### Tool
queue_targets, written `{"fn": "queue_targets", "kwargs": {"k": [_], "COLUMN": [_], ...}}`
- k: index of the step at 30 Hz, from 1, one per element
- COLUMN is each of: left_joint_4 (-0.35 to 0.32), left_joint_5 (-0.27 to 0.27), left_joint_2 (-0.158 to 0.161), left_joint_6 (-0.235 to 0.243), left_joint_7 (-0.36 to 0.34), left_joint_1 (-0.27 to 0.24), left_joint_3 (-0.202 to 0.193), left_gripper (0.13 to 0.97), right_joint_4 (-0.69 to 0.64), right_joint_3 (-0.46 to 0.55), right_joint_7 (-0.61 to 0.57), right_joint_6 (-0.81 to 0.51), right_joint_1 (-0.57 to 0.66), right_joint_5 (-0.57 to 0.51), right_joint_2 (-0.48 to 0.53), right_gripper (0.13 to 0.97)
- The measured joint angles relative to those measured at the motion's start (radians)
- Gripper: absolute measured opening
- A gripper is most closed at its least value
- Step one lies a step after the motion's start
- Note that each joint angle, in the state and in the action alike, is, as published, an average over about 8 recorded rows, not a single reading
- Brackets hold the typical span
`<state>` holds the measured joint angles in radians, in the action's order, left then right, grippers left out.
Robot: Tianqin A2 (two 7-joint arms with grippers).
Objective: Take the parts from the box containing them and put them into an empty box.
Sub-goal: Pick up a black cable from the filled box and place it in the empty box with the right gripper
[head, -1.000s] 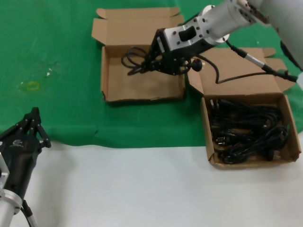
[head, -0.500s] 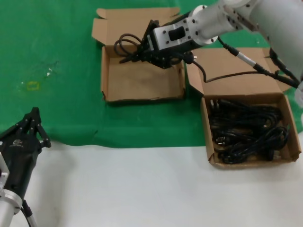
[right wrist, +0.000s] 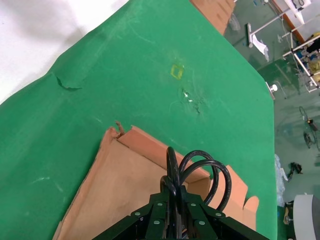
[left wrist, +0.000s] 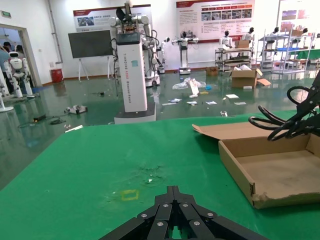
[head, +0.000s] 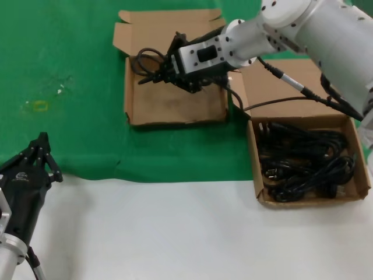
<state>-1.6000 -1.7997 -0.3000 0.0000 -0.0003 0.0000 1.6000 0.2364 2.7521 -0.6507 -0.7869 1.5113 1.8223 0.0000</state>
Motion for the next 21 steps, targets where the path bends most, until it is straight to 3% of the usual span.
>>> {"fn": "queue_targets", "kwargs": {"k": [21], "left_joint_4": [0.0], "left_joint_5": [0.0], "left_joint_2": [0.0], "left_joint_6": [0.0], "left_joint_7": [0.0], "left_joint_1": [0.0], "left_joint_3": [0.0], "left_gripper": [0.144], "right_joint_4": [0.039], "right_joint_3": [0.001], "right_joint_7": [-0.019], "right_joint_6": [0.099], "right_joint_1": [-0.045], "right_joint_5": [-0.006], "right_joint_2": [0.0], "right_gripper": [0.177]}}
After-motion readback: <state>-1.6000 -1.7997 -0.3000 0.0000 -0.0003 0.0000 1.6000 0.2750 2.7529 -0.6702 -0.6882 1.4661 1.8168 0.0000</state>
